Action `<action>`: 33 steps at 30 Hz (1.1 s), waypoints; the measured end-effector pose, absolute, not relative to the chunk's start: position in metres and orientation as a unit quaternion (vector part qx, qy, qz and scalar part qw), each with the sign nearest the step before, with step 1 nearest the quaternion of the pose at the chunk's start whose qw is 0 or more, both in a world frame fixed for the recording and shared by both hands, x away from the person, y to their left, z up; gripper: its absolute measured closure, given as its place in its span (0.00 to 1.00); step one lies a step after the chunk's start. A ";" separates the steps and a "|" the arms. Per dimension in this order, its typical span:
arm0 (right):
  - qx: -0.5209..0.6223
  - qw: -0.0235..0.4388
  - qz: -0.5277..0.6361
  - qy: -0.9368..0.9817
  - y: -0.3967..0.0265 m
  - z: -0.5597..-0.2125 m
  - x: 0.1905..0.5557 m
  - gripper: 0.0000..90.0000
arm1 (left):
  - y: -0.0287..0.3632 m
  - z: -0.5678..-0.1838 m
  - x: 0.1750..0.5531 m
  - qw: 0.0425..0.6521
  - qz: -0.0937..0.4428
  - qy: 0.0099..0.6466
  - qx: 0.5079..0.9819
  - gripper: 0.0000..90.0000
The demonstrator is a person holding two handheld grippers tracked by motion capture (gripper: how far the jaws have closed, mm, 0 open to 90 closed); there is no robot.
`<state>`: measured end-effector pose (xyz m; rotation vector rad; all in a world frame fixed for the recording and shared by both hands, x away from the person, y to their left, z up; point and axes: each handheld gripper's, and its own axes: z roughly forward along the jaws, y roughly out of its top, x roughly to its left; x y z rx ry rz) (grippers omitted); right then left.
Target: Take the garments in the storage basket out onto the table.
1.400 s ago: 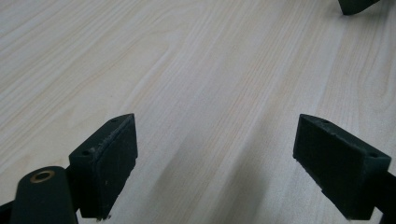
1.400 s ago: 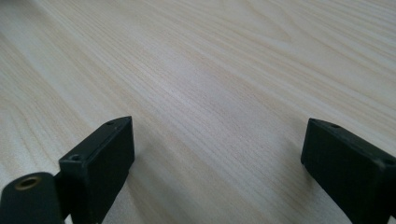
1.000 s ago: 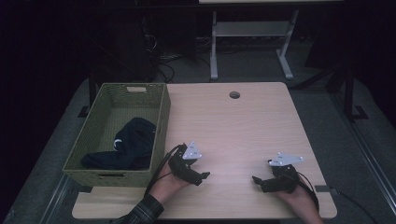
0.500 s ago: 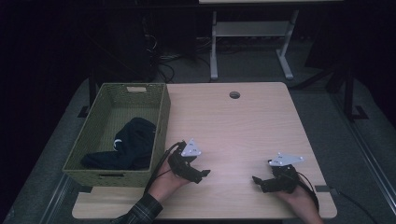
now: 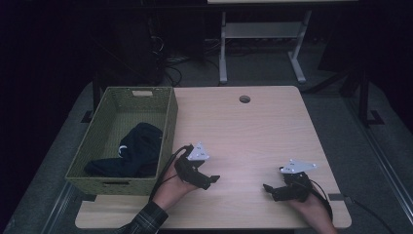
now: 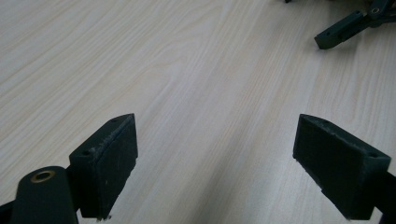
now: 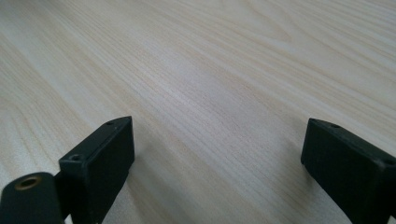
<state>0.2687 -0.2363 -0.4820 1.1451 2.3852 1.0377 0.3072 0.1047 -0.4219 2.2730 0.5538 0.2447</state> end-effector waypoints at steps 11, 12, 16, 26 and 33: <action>0.398 0.149 0.361 0.830 -0.236 -0.482 0.269 0.10 | 0.104 -0.413 0.309 0.382 0.094 0.211 0.895 0.15; 0.398 0.149 0.361 0.830 -0.236 -0.482 0.269 0.10 | 0.104 -0.412 0.310 0.385 0.093 0.212 0.894 0.15; 0.397 0.150 0.360 0.831 -0.237 -0.482 0.269 0.10 | 0.104 -0.409 0.311 0.386 0.093 0.211 0.893 0.15; 0.397 0.150 0.360 0.831 -0.237 -0.482 0.269 0.10 | 0.103 -0.397 0.316 0.392 0.096 0.204 0.892 0.15; 0.397 0.151 0.360 0.831 -0.237 -0.482 0.269 0.10 | 0.105 -0.392 0.320 0.397 0.091 0.201 0.891 0.15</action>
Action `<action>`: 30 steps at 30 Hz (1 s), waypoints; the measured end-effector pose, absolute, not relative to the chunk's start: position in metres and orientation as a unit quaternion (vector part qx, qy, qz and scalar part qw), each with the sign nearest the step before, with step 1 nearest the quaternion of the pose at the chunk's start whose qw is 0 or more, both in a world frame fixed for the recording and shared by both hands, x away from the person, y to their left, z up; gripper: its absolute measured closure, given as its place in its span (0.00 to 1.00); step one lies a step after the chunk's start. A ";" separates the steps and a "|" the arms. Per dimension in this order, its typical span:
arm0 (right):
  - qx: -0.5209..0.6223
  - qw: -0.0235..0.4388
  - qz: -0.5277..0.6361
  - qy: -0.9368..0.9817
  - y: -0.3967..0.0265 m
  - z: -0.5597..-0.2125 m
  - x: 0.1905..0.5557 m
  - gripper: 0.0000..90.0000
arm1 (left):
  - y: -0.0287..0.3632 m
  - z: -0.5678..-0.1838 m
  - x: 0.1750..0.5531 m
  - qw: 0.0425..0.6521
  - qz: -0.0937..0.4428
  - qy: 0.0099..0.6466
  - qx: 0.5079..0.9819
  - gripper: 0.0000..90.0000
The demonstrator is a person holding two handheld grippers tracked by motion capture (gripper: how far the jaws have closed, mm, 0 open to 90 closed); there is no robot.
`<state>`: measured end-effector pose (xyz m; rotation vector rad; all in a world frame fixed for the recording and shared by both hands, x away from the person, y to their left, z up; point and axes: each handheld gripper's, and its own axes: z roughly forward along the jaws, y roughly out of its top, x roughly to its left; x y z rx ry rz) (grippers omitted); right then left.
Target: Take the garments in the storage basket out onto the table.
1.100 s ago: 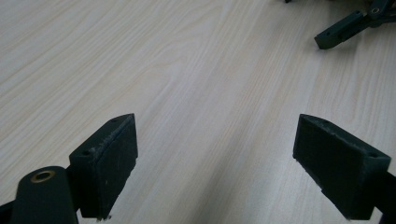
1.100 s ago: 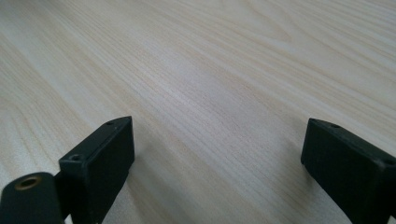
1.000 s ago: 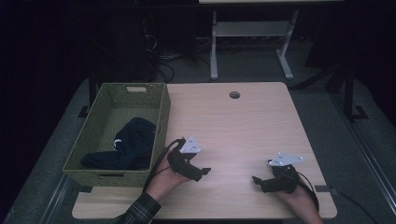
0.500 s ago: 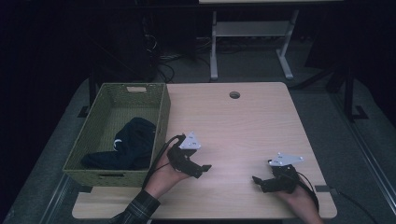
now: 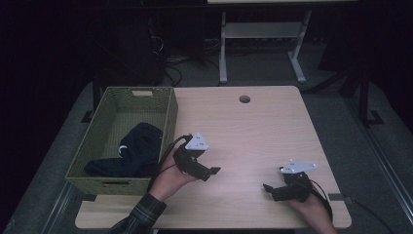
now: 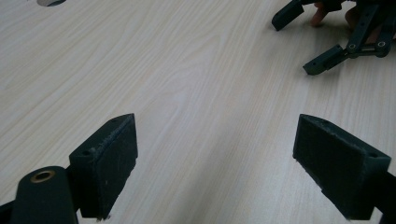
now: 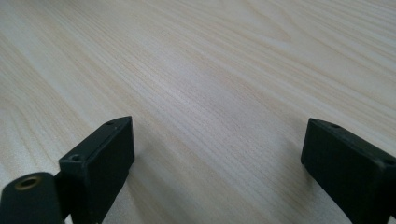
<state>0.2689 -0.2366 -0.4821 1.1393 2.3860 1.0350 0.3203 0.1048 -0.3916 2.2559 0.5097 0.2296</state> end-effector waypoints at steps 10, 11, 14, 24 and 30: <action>0.399 0.149 0.361 0.830 -0.236 -0.482 0.269 0.10 | 0.105 -0.386 0.325 0.394 0.075 0.189 0.896 0.15; 0.399 0.150 0.361 0.830 -0.236 -0.482 0.269 0.10 | 0.105 -0.385 0.325 0.396 0.073 0.189 0.896 0.15; 0.399 0.150 0.361 0.830 -0.236 -0.482 0.269 0.10 | 0.106 -0.382 0.328 0.401 0.063 0.186 0.895 0.15; 0.400 0.151 0.360 0.829 -0.236 -0.482 0.269 0.10 | 0.113 -0.374 0.336 0.382 0.051 0.187 0.903 0.15; 0.404 0.151 0.359 0.828 -0.235 -0.482 0.269 0.09 | 0.120 -0.366 0.336 0.371 0.044 0.180 0.910 0.15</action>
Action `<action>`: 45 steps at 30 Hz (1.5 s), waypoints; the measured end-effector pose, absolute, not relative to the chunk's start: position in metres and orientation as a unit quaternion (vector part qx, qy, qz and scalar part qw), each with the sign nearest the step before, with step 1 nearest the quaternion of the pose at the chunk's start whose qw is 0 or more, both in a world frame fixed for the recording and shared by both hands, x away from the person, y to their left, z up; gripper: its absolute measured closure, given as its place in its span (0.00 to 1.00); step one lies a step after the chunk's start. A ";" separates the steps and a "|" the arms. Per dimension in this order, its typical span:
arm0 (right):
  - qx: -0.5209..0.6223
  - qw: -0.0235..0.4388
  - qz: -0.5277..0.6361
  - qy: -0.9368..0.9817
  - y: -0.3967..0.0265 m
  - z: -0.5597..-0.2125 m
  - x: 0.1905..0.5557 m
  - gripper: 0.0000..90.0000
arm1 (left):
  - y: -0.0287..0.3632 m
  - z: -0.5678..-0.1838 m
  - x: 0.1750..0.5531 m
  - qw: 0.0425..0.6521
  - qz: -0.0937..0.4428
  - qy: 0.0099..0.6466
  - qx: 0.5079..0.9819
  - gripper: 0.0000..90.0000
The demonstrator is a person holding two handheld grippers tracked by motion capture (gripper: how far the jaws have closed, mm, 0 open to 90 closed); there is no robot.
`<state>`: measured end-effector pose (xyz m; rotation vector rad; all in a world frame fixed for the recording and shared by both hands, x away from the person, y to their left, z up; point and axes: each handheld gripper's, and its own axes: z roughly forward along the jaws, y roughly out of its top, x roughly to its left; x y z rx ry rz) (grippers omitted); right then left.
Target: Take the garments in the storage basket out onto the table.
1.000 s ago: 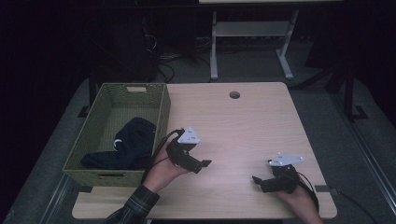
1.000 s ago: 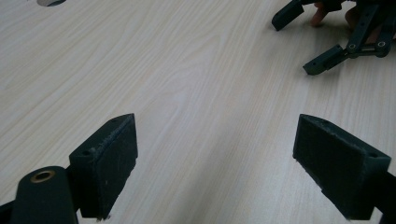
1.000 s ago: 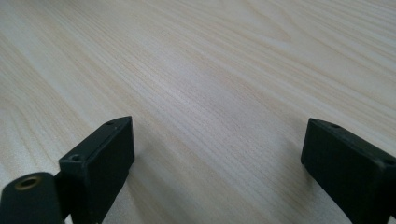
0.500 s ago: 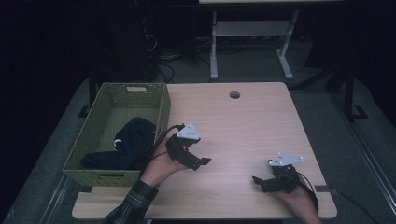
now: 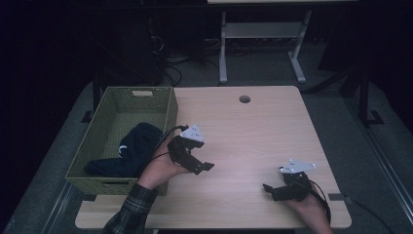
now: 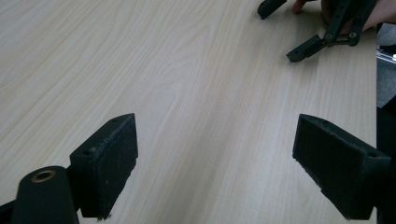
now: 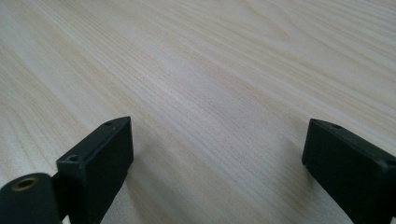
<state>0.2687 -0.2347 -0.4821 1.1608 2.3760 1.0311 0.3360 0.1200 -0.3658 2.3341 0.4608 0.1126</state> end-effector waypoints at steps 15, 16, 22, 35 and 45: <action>0.405 0.153 0.358 0.827 -0.234 -0.482 0.269 0.09 | 0.133 -0.353 0.336 0.360 0.048 0.183 0.913 0.15; 0.405 0.153 0.358 0.827 -0.234 -0.482 0.269 0.09 | 0.135 -0.352 0.336 0.362 0.047 0.186 0.912 0.15; 0.404 0.153 0.358 0.828 -0.234 -0.482 0.269 0.09 | 0.144 -0.349 0.337 0.358 0.047 0.189 0.913 0.16; 0.404 0.153 0.358 0.828 -0.234 -0.482 0.269 0.09 | 0.172 -0.337 0.338 0.360 0.060 0.212 0.907 0.16; 0.404 0.153 0.358 0.828 -0.234 -0.482 0.269 0.09 | 0.190 -0.328 0.337 0.358 0.075 0.224 0.903 0.16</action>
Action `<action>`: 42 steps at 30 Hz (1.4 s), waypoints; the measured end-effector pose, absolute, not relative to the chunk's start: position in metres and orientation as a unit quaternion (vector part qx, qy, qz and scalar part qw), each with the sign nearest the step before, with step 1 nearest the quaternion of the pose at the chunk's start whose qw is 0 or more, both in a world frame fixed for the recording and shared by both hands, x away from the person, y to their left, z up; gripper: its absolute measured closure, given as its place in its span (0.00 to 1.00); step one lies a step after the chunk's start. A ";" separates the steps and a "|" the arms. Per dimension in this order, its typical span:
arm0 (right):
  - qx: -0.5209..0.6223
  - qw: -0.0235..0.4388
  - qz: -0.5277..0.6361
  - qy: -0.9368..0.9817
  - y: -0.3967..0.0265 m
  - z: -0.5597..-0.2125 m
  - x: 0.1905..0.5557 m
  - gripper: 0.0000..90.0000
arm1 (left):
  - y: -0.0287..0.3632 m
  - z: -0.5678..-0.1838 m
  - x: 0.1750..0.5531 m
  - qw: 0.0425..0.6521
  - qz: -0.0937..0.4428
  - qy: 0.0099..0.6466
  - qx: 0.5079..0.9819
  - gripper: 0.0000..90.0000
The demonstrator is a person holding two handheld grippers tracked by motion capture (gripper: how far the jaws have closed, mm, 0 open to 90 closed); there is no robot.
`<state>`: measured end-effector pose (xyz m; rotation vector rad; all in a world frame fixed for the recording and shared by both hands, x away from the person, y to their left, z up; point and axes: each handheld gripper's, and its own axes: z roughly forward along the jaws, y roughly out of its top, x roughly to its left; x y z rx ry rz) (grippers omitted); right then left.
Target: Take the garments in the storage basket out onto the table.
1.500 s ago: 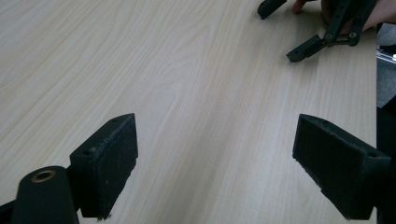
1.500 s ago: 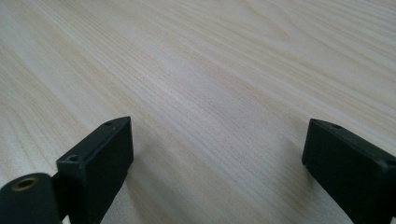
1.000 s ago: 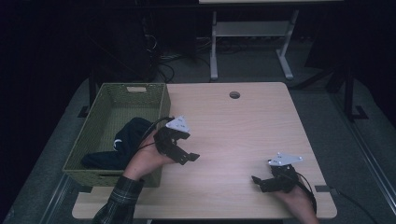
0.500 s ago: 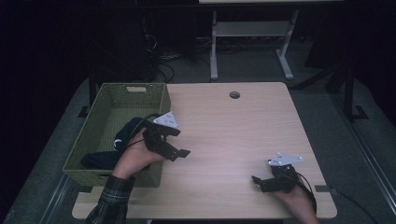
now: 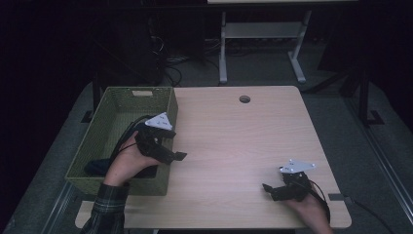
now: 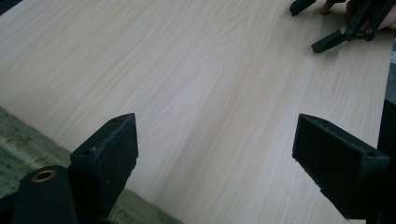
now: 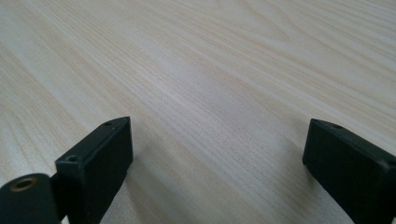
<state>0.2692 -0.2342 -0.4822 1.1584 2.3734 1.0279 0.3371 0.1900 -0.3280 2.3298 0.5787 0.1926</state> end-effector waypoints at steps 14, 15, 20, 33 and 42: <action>0.404 0.153 0.358 0.828 -0.234 -0.482 0.269 0.09 | 0.214 -0.323 0.336 0.345 0.092 0.250 0.900 0.16; 0.404 0.153 0.358 0.828 -0.234 -0.482 0.269 0.09 | 0.214 -0.323 0.336 0.345 0.092 0.250 0.900 0.16; 0.404 0.153 0.358 0.828 -0.234 -0.482 0.269 0.09 | 0.223 -0.322 0.335 0.341 0.099 0.261 0.898 0.16; 0.404 0.153 0.358 0.827 -0.234 -0.482 0.269 0.09 | 0.250 -0.324 0.332 0.334 0.115 0.289 0.890 0.16; 0.405 0.152 0.358 0.827 -0.234 -0.482 0.269 0.09 | 0.273 -0.325 0.326 0.325 0.130 0.315 0.882 0.16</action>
